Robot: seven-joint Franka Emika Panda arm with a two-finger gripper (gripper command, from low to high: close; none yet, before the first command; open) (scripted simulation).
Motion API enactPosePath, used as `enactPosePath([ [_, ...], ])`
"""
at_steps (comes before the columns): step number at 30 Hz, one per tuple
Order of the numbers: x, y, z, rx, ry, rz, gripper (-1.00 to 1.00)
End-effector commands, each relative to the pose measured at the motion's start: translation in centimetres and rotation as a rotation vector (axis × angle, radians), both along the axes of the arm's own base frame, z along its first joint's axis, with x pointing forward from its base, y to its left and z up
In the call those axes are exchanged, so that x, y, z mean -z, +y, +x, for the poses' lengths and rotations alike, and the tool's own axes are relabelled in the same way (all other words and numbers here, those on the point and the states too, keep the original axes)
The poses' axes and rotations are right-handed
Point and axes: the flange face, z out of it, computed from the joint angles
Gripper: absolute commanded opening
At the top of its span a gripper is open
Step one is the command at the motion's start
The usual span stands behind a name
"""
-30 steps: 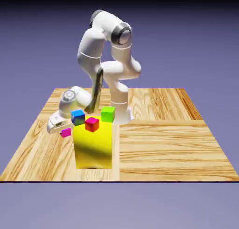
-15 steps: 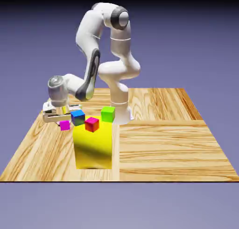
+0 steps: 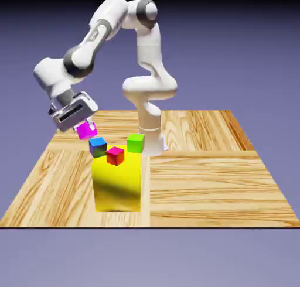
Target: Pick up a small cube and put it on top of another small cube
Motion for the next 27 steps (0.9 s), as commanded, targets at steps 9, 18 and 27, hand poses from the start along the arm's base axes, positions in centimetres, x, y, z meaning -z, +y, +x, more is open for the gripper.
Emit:
enactPosePath([
  [9,-2.3,12.6,2.2,-0.766,-0.009,-0.322,-1.00],
  [18,-5.5,23.4,1.1,-1.478,0.005,-0.708,-1.00],
  [27,1.0,22.0,0.6,-1.553,0.007,-0.758,1.00],
])
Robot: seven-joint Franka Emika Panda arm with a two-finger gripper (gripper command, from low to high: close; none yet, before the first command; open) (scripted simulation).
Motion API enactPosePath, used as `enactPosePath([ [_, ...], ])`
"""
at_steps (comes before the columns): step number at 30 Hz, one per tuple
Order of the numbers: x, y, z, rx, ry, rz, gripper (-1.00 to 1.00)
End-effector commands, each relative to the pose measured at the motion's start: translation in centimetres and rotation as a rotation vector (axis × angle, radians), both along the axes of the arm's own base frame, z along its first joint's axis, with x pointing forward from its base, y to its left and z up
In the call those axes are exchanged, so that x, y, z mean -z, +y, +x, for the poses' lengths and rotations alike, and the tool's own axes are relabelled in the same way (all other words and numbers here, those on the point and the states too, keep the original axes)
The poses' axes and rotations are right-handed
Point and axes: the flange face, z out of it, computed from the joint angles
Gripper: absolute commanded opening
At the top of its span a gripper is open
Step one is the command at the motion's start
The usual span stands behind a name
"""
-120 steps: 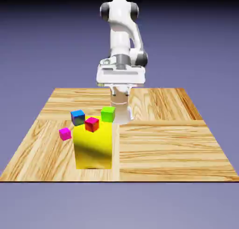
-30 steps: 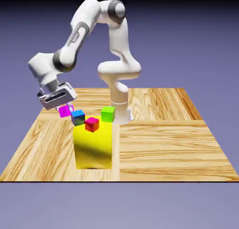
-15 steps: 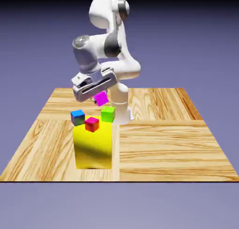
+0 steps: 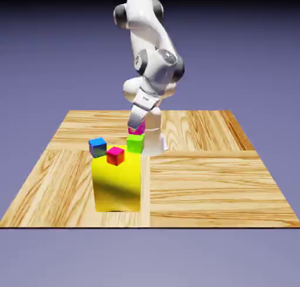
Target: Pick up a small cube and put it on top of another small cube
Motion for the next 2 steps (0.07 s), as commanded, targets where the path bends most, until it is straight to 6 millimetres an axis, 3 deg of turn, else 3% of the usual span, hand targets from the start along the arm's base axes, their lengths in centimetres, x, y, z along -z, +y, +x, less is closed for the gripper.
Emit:
enactPosePath([
  [1,0.0,0.0,0.0,0.000,0.000,0.000,1.00],
  [2,-1.5,0.4,0.3,0.001,0.000,-0.002,1.00],
])
